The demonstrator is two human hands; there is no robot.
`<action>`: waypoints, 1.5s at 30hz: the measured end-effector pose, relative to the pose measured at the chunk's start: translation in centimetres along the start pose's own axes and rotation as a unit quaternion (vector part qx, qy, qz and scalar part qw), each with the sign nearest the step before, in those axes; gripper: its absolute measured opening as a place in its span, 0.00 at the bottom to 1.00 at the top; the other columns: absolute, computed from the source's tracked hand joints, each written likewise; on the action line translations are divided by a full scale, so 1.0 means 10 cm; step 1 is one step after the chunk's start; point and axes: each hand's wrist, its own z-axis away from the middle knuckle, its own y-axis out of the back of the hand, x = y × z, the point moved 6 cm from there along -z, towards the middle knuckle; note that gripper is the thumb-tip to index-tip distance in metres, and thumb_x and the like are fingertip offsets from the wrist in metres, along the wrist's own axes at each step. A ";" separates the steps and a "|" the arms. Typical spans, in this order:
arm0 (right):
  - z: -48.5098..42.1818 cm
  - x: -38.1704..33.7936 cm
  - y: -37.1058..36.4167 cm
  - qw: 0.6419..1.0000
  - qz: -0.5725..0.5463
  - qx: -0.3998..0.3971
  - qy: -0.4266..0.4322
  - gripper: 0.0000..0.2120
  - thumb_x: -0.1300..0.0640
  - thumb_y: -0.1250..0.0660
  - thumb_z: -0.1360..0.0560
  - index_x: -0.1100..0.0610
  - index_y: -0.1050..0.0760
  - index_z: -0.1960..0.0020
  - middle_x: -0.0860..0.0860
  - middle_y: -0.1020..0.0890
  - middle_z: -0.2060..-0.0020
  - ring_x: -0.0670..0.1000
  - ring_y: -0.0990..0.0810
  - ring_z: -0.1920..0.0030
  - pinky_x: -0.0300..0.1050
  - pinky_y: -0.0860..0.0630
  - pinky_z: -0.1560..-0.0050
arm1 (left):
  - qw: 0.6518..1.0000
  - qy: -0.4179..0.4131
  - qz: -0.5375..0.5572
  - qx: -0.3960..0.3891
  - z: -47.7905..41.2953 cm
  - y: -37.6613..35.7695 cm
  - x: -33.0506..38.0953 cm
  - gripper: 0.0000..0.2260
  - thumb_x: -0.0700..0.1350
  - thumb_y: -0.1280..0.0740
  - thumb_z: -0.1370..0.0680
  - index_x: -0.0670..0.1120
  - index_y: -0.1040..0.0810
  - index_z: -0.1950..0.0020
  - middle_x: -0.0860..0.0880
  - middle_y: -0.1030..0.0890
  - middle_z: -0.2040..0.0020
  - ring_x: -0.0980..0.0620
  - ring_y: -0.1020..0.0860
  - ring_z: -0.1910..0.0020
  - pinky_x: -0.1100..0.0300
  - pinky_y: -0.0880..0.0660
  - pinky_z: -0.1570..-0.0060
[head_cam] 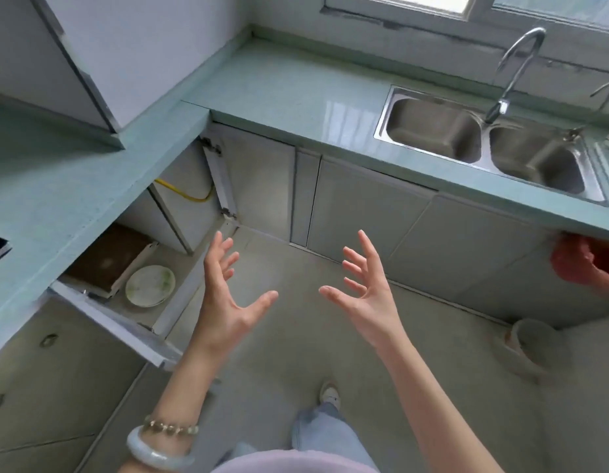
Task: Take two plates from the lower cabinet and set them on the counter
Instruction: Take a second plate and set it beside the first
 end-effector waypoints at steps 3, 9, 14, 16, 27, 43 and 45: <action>-0.43 -0.03 0.16 0.999 0.004 -0.044 0.012 0.46 0.61 0.23 0.33 0.35 0.46 0.27 0.43 0.28 0.34 0.42 0.28 0.34 0.46 0.30 0.33 | 0.998 0.013 -0.001 0.056 -0.20 -0.16 0.11 0.49 0.44 0.25 0.35 0.47 0.52 0.22 0.51 0.40 0.26 0.53 0.34 0.29 0.57 0.38 0.28; -1.19 -0.05 0.12 0.988 0.015 -0.153 0.030 0.46 0.62 0.24 0.33 0.38 0.45 0.26 0.44 0.28 0.34 0.41 0.28 0.35 0.44 0.29 0.34 | 0.986 0.066 -0.012 0.154 -0.39 -0.23 0.04 0.49 0.45 0.26 0.35 0.50 0.53 0.23 0.48 0.41 0.24 0.50 0.35 0.28 0.56 0.39 0.28; -1.70 -0.09 -0.29 0.968 0.021 -0.245 0.045 0.46 0.63 0.24 0.33 0.39 0.45 0.26 0.47 0.28 0.34 0.46 0.27 0.34 0.46 0.29 0.34 | 0.967 0.098 -0.012 0.236 -0.57 -0.11 -0.09 0.47 0.43 0.26 0.35 0.54 0.52 0.25 0.46 0.40 0.24 0.50 0.35 0.28 0.52 0.38 0.27; -1.90 -0.11 -0.46 0.961 0.025 -0.271 0.055 0.46 0.62 0.23 0.33 0.39 0.45 0.26 0.47 0.28 0.34 0.47 0.27 0.34 0.46 0.29 0.35 | 0.959 0.108 -0.012 0.264 -0.66 -0.05 -0.18 0.47 0.43 0.26 0.35 0.51 0.52 0.24 0.47 0.40 0.25 0.51 0.35 0.28 0.53 0.38 0.27; -3.14 -0.50 -1.54 0.923 0.055 -0.369 0.096 0.46 0.61 0.24 0.32 0.42 0.47 0.24 0.46 0.29 0.32 0.45 0.28 0.34 0.48 0.29 0.33 | 0.919 0.114 -0.004 0.378 -1.72 0.57 -0.54 0.49 0.44 0.25 0.34 0.48 0.52 0.21 0.48 0.40 0.25 0.52 0.34 0.29 0.59 0.38 0.30; -3.98 -0.71 -2.86 0.839 0.066 -0.530 0.102 0.46 0.63 0.24 0.32 0.46 0.46 0.24 0.51 0.29 0.32 0.49 0.27 0.34 0.45 0.28 0.35 | 0.830 0.178 -0.009 0.529 -2.17 1.09 -0.85 0.48 0.44 0.25 0.34 0.46 0.52 0.22 0.45 0.40 0.25 0.49 0.33 0.29 0.54 0.37 0.29; -4.02 -0.68 -2.97 0.819 0.068 -0.561 0.102 0.46 0.63 0.24 0.32 0.47 0.46 0.23 0.52 0.29 0.32 0.50 0.27 0.34 0.46 0.28 0.35 | 0.808 0.198 -0.012 0.555 -2.14 1.04 -0.90 0.47 0.42 0.24 0.33 0.46 0.51 0.22 0.46 0.40 0.25 0.50 0.33 0.29 0.55 0.37 0.29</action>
